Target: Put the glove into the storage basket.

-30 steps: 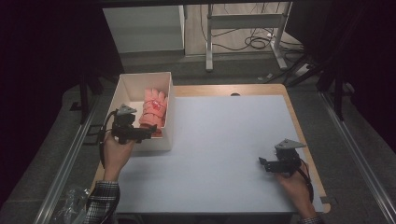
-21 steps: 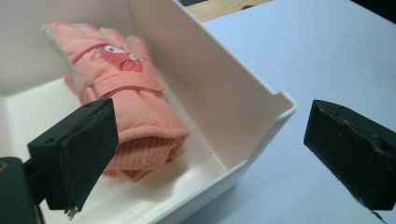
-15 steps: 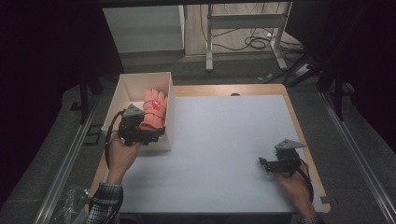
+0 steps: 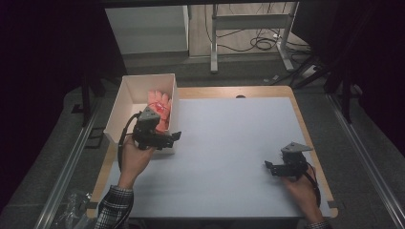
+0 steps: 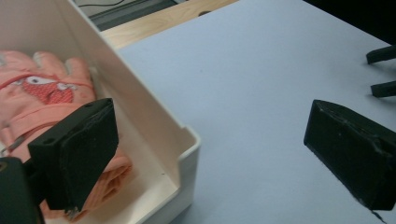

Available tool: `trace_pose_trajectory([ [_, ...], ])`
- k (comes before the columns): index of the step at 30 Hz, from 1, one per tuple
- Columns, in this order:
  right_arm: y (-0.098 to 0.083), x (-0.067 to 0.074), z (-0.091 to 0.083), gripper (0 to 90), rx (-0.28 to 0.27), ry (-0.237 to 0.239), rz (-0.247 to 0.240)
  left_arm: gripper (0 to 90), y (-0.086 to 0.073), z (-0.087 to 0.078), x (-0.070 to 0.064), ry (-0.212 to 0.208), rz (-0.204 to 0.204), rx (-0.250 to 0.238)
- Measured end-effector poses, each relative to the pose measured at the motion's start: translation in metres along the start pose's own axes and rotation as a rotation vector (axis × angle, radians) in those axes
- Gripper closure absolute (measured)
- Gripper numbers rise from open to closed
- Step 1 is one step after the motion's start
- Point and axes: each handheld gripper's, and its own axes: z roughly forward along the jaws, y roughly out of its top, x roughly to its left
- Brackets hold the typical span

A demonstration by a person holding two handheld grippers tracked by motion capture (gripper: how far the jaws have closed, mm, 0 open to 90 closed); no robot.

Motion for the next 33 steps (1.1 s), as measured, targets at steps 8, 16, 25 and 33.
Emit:
trace_pose_trajectory([
  [8,0.0,0.0,0.0,15.0,0.0,0.0,0.0,3.4,0.003,0.007,-0.017,-0.042,0.036,0.003],
  [16,0.0,0.0,0.0,15.0,0.0,-0.001,0.0,3.4,0.002,0.021,-0.041,-0.102,0.071,0.007],
  [25,0.0,0.0,0.0,15.0,0.0,-0.001,0.0,3.4,-0.012,0.039,-0.057,-0.15,0.089,0.034],
  [33,0.0,0.0,0.0,15.0,-0.001,-0.001,-0.001,3.4,-0.032,0.053,-0.065,-0.19,0.09,0.049],
])
